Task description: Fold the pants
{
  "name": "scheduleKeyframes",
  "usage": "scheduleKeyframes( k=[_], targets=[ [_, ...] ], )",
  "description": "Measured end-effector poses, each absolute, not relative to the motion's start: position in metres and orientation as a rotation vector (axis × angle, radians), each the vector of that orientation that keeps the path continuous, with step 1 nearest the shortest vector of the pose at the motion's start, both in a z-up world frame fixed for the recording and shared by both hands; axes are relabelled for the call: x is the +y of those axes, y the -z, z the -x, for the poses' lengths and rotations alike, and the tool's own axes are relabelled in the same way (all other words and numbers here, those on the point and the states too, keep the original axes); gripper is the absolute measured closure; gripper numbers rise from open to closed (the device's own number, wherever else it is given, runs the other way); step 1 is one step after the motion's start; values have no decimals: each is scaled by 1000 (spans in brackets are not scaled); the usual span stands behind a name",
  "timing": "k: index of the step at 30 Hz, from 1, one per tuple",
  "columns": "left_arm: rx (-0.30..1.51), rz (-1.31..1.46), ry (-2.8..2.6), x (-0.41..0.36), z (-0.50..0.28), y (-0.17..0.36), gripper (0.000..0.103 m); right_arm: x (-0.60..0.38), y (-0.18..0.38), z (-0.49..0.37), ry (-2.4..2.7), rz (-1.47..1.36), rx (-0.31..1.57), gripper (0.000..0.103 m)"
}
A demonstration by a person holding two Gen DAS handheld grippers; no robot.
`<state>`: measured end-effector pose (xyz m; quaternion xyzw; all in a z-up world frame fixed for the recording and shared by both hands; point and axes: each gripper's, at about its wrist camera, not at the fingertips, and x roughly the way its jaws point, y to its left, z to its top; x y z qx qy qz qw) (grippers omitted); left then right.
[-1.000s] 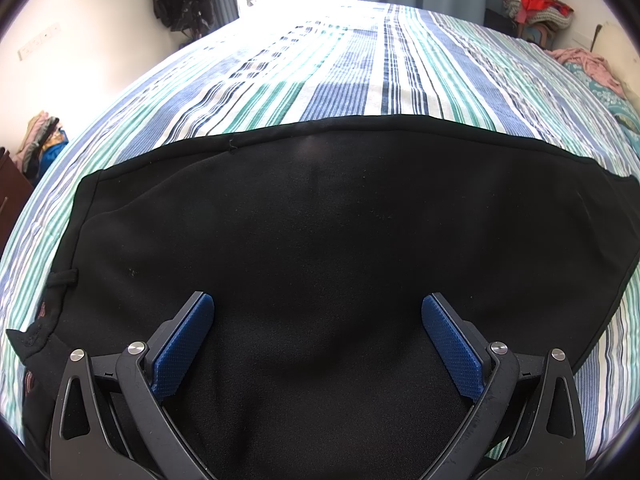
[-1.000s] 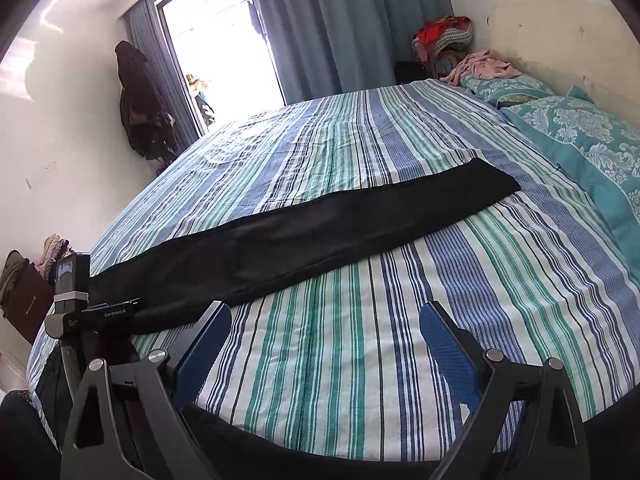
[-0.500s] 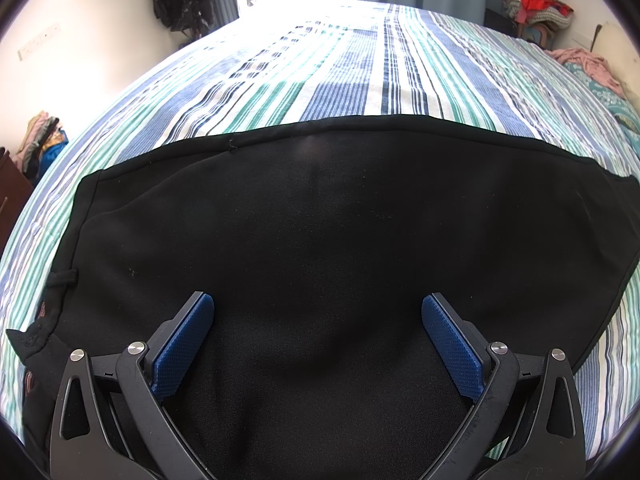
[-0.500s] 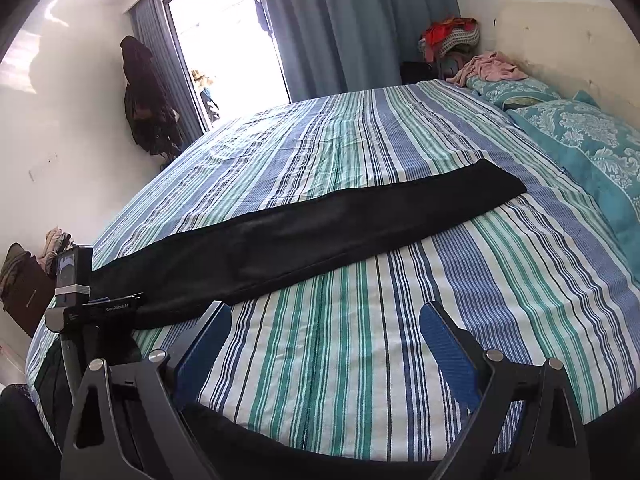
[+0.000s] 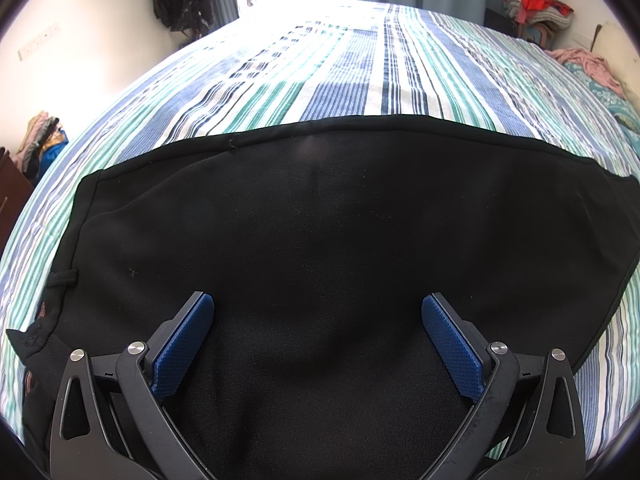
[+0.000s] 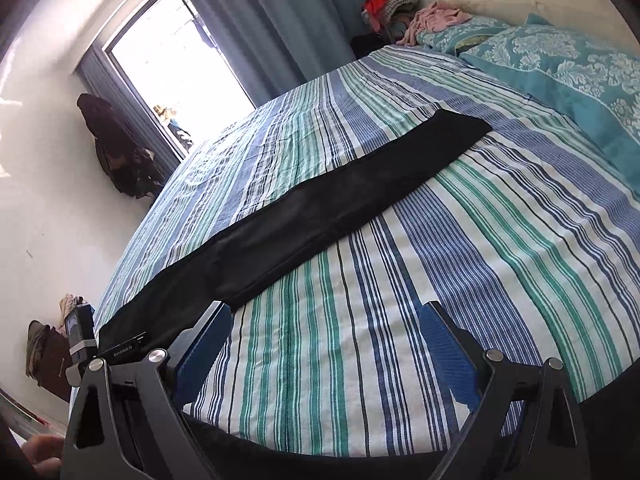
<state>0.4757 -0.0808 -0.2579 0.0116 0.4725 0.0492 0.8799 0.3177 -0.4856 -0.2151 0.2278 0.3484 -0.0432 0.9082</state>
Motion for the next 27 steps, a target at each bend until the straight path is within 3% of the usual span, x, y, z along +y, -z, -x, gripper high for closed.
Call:
scheduleKeyframes(
  k=[5, 10, 16, 17, 19, 21, 23, 27],
  targets=[
    [983, -24, -102, -81, -476, 258, 0, -480, 216, -326, 69, -430, 729, 8],
    [982, -29, -105, -81, -476, 257, 0, -408, 219, -408, -218, -263, 802, 8],
    [979, -21, -101, -80, -475, 258, 0, -348, 281, -510, -456, -85, 1012, 10],
    [979, -13, -97, -78, -475, 258, 0, -359, 289, -516, -441, -35, 1023, 11],
    [971, -11, -96, -78, -474, 258, 0, -402, 295, -520, -398, 49, 996, 24],
    [963, -20, -100, -80, -473, 258, 0, -465, 296, -526, -237, 118, 1004, 23],
    [959, -23, -102, -80, -473, 258, 0, -552, 291, -531, -46, 26, 1019, 30],
    [952, -21, -101, -80, -472, 259, 0, -684, 260, -521, 403, -72, 1004, 26]
  ],
)
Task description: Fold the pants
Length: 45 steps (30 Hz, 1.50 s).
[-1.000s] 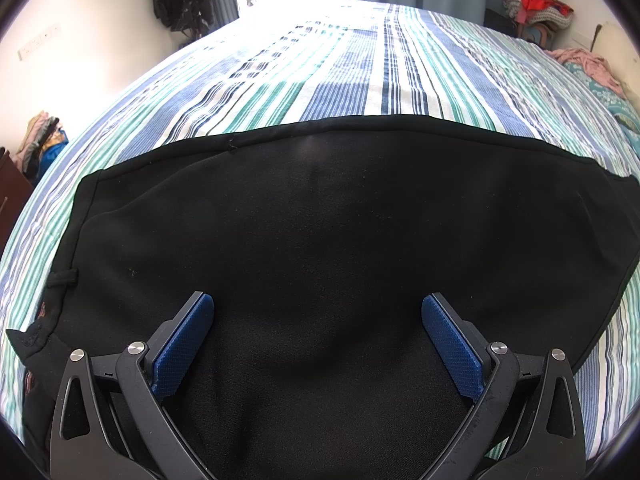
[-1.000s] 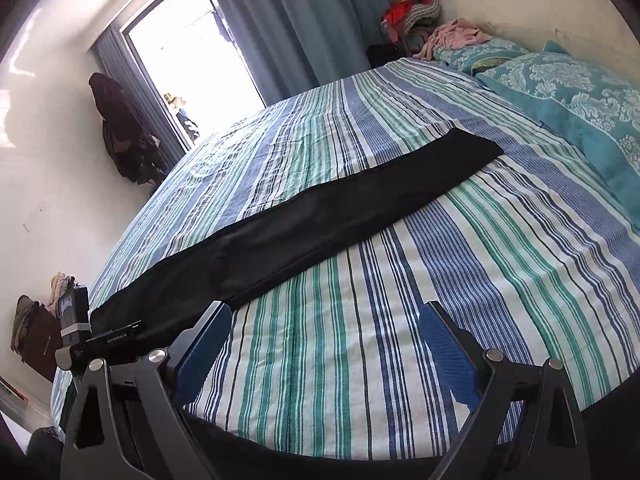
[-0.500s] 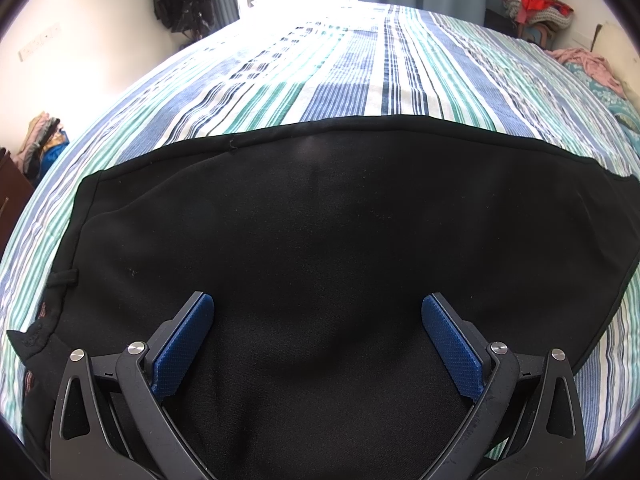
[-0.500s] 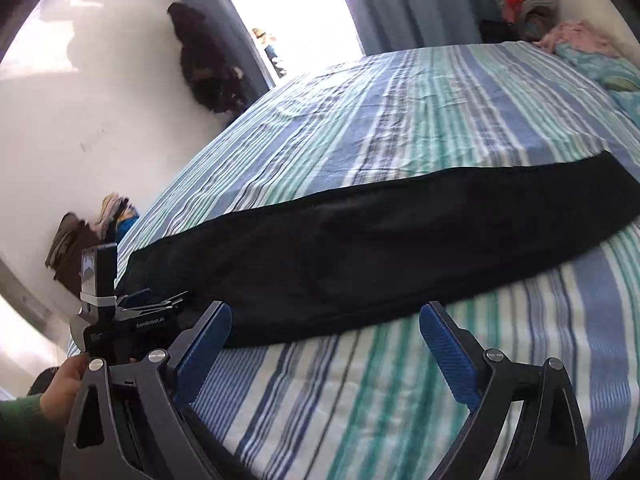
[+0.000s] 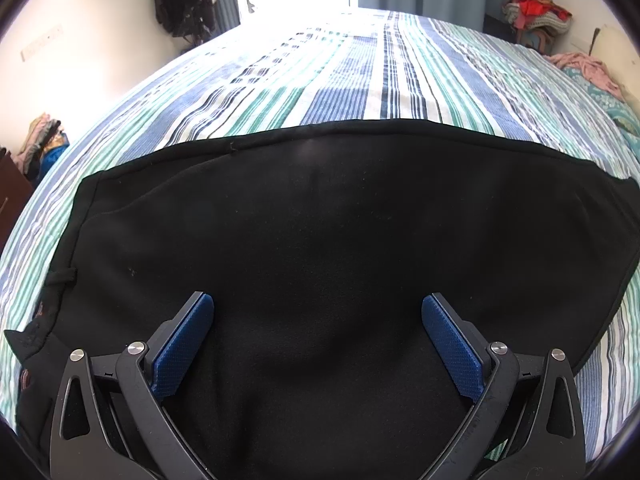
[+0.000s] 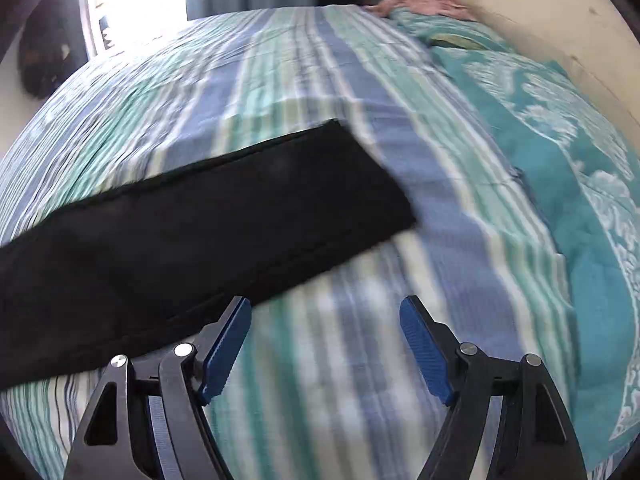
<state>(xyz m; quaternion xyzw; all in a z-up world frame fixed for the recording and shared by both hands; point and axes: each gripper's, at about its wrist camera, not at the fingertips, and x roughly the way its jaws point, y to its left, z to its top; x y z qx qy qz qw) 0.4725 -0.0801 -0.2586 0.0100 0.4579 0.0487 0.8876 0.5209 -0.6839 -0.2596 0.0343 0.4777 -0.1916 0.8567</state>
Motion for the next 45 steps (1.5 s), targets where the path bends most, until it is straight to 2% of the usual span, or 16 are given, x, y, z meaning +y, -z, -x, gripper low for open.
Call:
scheduleKeyframes(
  k=[2, 6, 14, 15, 17, 18, 22, 27, 33, 35, 36, 37, 38, 41, 43, 45],
  targets=[
    [936, -28, -106, -81, -470, 259, 0, -724, 239, -516, 451, -192, 937, 26],
    [903, -38, -112, -83, -466, 260, 0, -758, 224, -545, 410, -341, 909, 15],
    [862, -34, -109, -83, -464, 263, 0, -736, 276, -630, 417, -161, 1109, 15],
    [860, -32, -107, -83, -465, 264, 0, -739, 281, -629, 404, -192, 1101, 19],
    [857, -31, -107, -83, -464, 264, 0, -743, 273, -618, 375, -281, 1025, 74],
    [856, -32, -108, -83, -464, 264, 0, -744, 267, -612, 339, -313, 1000, 93],
    [861, -36, -110, -84, -465, 263, 0, -711, 228, -574, 169, -212, 934, 94],
    [882, -34, -112, -84, -467, 262, 0, -641, 172, -461, 18, -118, 824, 94],
    [935, -6, -98, -80, -473, 260, 0, -599, 181, -286, 162, -175, 822, 94],
    [947, -5, -102, -80, -475, 261, 0, -589, 203, -245, 388, -103, 908, 88],
    [950, -8, -104, -80, -475, 261, 0, -585, 217, -231, 508, -49, 965, 78],
    [955, -11, -105, -81, -475, 260, 0, -582, 224, -217, 575, -35, 978, 53],
    [972, -18, -100, -81, -476, 259, 0, -580, 224, -200, 644, -52, 967, 44],
    [1065, -18, -99, -76, -473, 248, 1, -573, 191, -156, 721, -147, 849, 36],
    [1084, 40, -79, -71, -455, 234, 1, -562, 167, -132, 714, -204, 751, 16],
    [1034, 41, 24, -71, -422, 214, 1, -535, 154, -114, 651, -235, 678, 11]
  ],
)
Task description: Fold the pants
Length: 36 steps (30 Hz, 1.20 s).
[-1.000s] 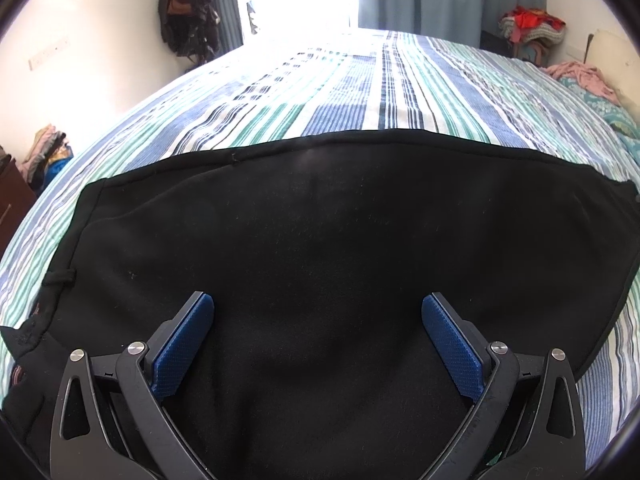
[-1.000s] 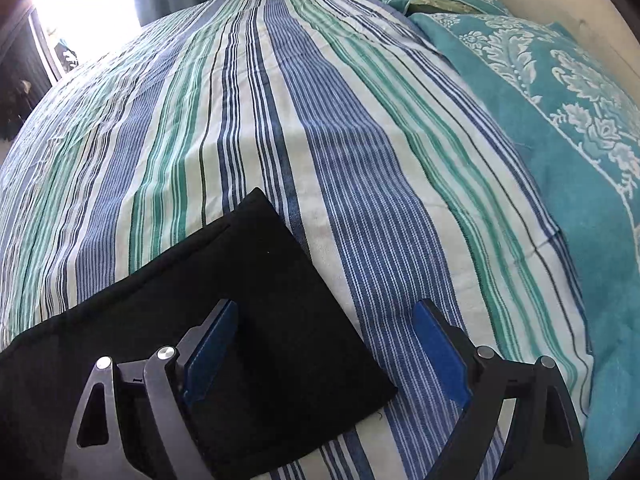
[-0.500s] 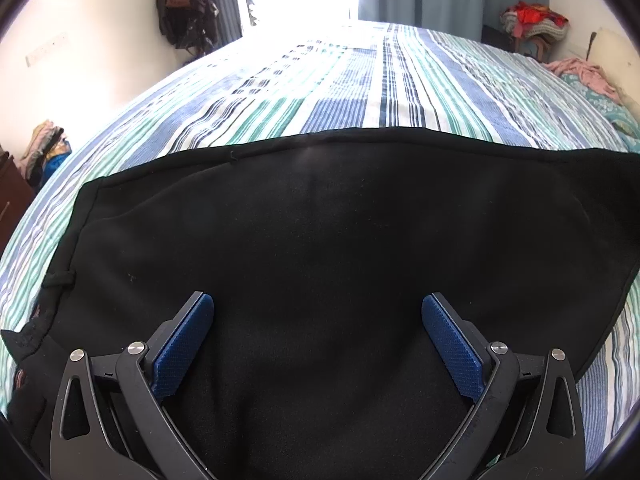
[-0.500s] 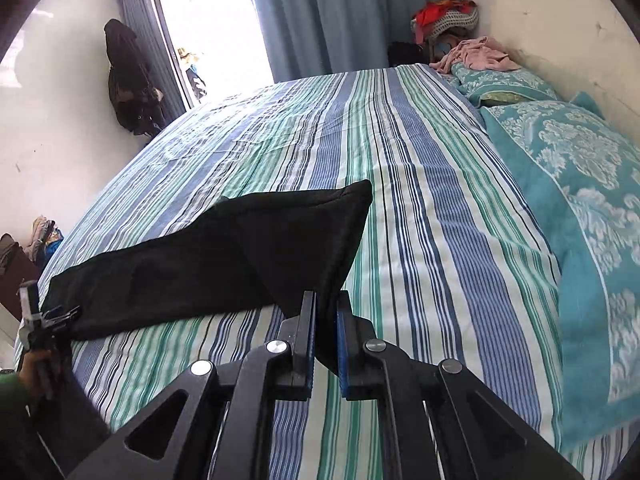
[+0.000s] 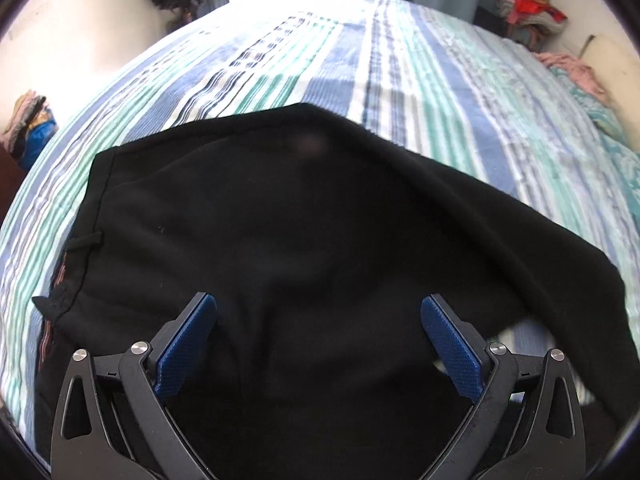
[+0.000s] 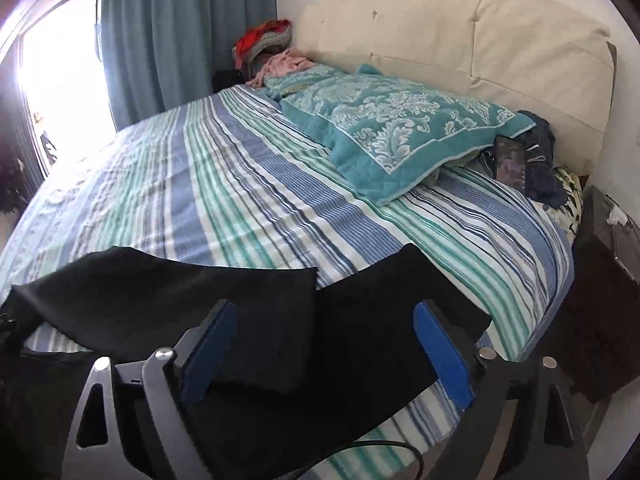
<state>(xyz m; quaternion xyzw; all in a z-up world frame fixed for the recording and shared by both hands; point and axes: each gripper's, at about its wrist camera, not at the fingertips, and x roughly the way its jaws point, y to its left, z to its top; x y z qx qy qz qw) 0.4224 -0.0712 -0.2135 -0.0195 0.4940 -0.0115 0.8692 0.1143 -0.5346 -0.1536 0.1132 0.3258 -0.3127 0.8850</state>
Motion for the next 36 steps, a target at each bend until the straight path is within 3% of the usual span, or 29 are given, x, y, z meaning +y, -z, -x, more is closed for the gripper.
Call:
scheduleKeyframes(
  k=[5, 10, 17, 26, 33, 34, 35, 36],
  targets=[
    [940, -160, 153, -79, -337, 198, 0, -460, 160, -120, 377, -345, 625, 3],
    [1084, -157, 133, -57, -306, 241, 1, -420, 203, -150, 146, -418, 756, 3],
    [1018, -140, 129, -18, -259, 240, 0, -439, 258, -161, 170, -457, 947, 3],
    [985, -23, 75, 6, -250, 231, 1, -526, 255, -106, 179, -964, 618, 4],
    [1012, -63, 80, 1, -248, 231, 1, -574, 265, -122, 366, -1082, 523, 6],
    [1017, -55, 87, 1, -247, 229, 1, -576, 265, -123, 393, -1082, 521, 16],
    [1023, -42, 95, 1, -247, 227, 1, -577, 263, -125, 413, -1052, 532, 49],
    [1031, -25, 107, 1, -248, 225, 1, -577, 261, -131, 404, -1000, 562, 75]
  ],
)
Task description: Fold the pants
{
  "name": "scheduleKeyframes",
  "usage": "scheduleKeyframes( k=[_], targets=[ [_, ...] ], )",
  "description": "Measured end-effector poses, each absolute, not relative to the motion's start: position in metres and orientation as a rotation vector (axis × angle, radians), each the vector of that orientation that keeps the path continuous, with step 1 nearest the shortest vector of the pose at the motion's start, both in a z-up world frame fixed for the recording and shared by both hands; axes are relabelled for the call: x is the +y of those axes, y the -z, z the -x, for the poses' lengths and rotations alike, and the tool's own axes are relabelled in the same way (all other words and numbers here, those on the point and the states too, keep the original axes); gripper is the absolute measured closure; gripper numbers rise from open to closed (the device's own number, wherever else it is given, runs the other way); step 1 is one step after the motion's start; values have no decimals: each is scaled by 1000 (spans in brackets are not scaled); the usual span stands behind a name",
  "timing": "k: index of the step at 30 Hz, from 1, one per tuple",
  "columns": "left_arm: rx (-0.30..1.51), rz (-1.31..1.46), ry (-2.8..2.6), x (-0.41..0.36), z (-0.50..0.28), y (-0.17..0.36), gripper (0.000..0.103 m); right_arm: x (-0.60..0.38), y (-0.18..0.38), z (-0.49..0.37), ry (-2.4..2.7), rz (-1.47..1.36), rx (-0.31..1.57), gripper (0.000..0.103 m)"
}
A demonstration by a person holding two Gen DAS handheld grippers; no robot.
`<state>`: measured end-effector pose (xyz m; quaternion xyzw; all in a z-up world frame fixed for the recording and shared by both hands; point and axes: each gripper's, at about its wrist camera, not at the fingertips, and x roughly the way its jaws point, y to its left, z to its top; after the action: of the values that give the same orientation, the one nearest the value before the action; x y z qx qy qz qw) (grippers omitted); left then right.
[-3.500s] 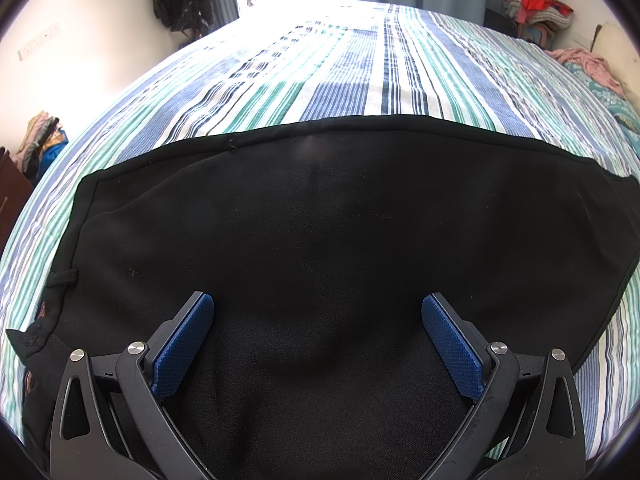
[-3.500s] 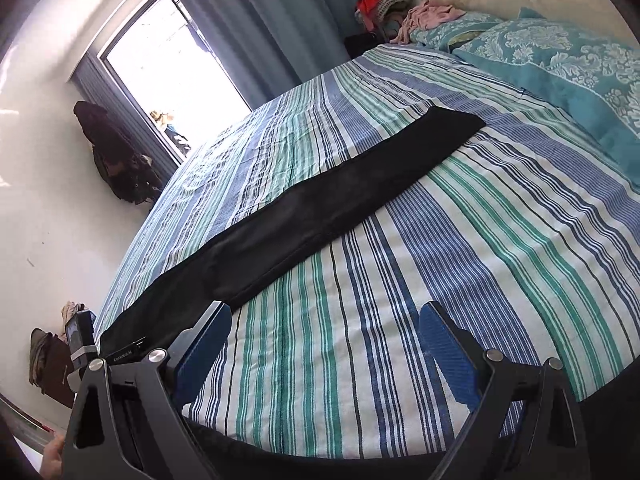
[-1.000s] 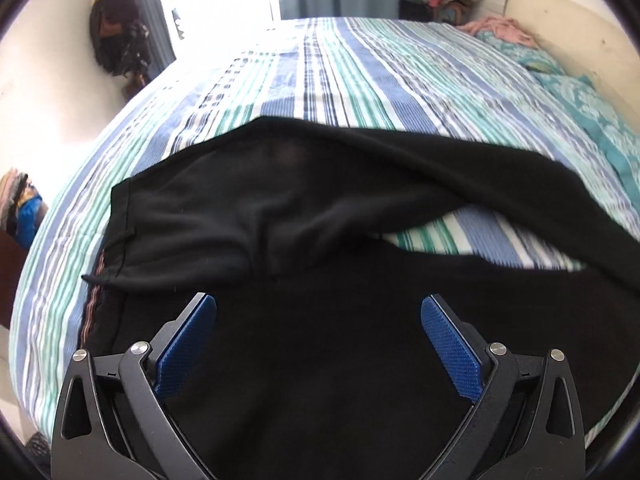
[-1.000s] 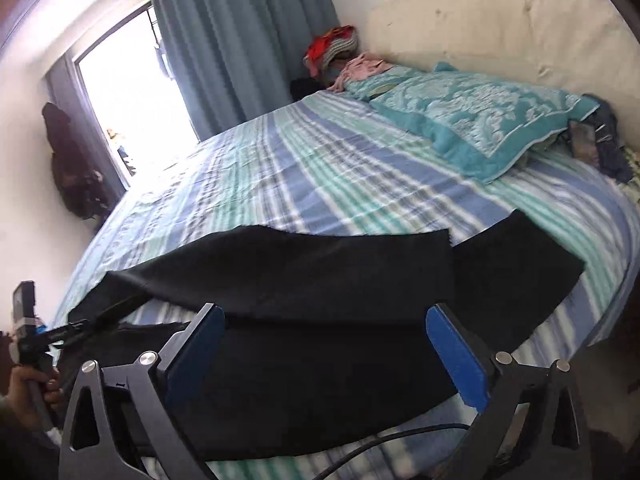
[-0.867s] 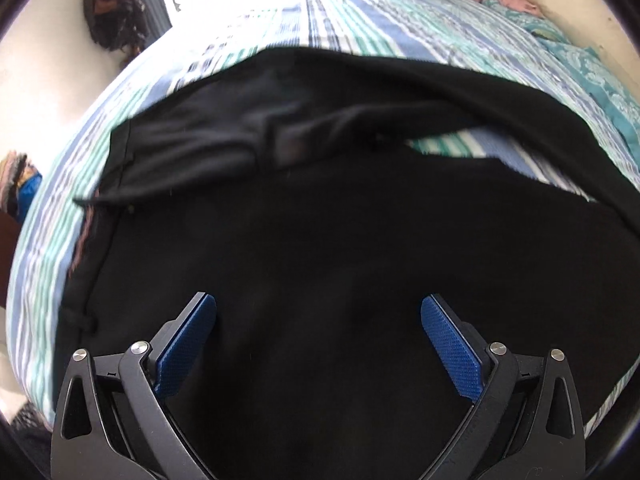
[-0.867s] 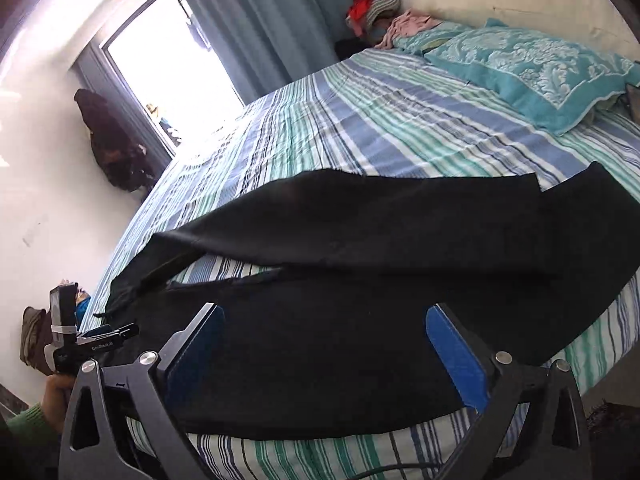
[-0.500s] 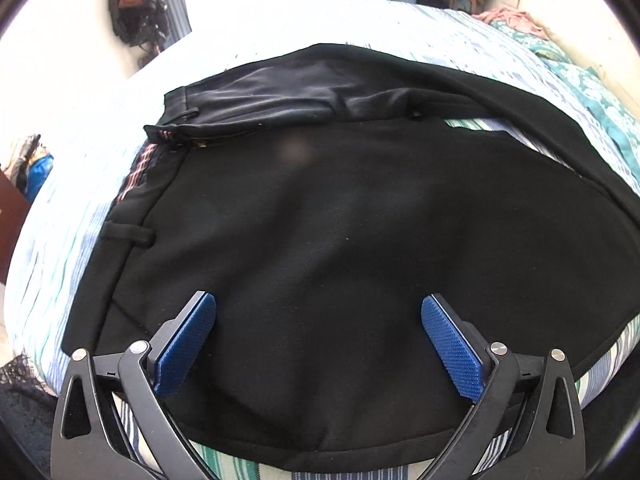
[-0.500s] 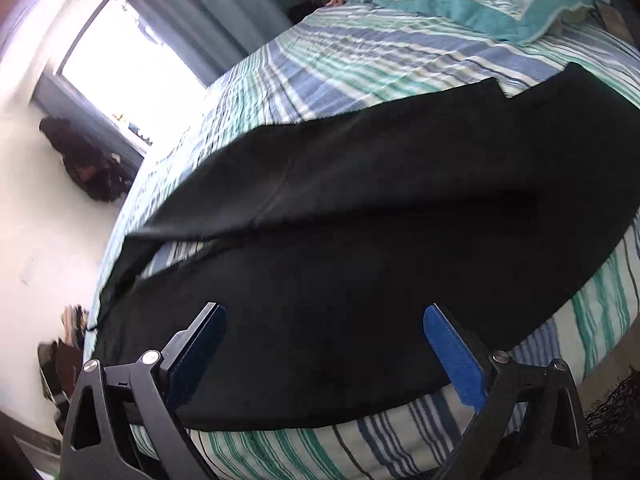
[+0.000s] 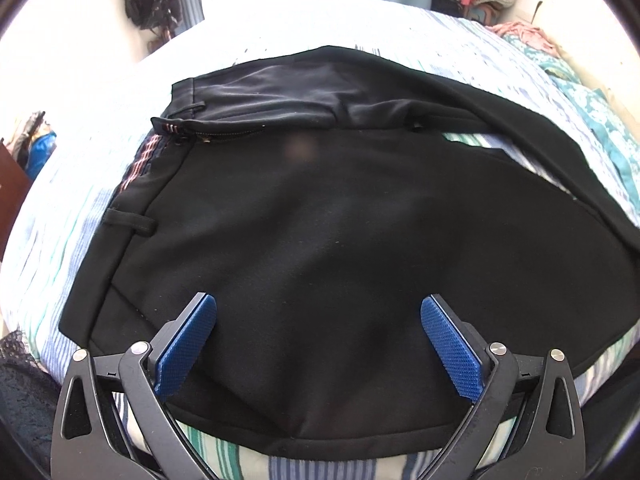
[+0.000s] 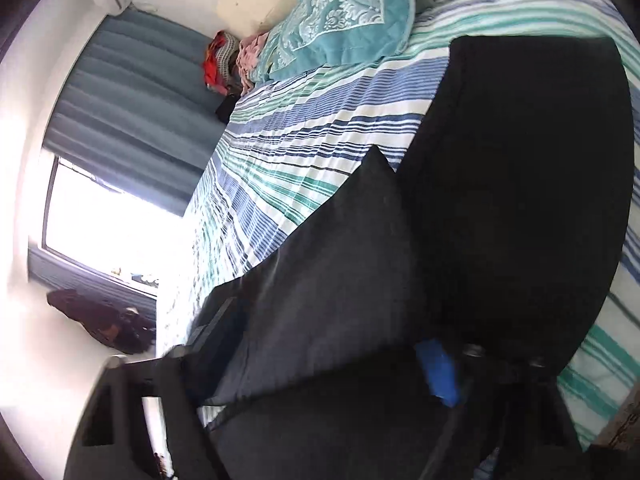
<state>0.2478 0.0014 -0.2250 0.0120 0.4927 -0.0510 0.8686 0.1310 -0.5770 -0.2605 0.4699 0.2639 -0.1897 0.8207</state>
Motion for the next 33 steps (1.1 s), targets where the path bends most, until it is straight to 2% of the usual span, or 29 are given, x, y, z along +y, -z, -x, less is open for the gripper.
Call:
scheduleKeyframes(
  k=[1, 5, 10, 16, 24, 25, 27, 28, 30, 33],
  targets=[
    [1041, -1, 121, 2, -251, 222, 1, -576, 259, -138, 408, -947, 606, 97],
    [1046, 198, 164, 11, -299, 199, 1, -562, 218, -136, 356, -832, 534, 98],
    [1044, 494, 207, 17, -409, 178, 1, -536, 156, -125, 265, -657, 403, 98],
    [1123, 567, 121, -1, -501, 197, 1, -524, 140, -121, 205, -624, 356, 98],
    [1179, 643, 106, -22, -542, 216, 1, -526, 114, -95, 85, -620, 203, 98],
    [1176, 662, 102, -22, -544, 219, 5, -527, 112, -91, 75, -627, 186, 98],
    [1176, 695, 96, -19, -544, 222, 58, -530, 107, -81, 53, -654, 149, 98],
    [1196, 684, 58, -16, -543, 223, 93, -534, 106, -78, 48, -672, 134, 98],
    [1169, 740, 76, -5, -532, 217, 94, -540, 106, -73, 77, -691, 143, 98],
    [1106, 722, 153, 4, -509, 181, 94, -562, 118, -89, 143, -719, 255, 98]
  ],
)
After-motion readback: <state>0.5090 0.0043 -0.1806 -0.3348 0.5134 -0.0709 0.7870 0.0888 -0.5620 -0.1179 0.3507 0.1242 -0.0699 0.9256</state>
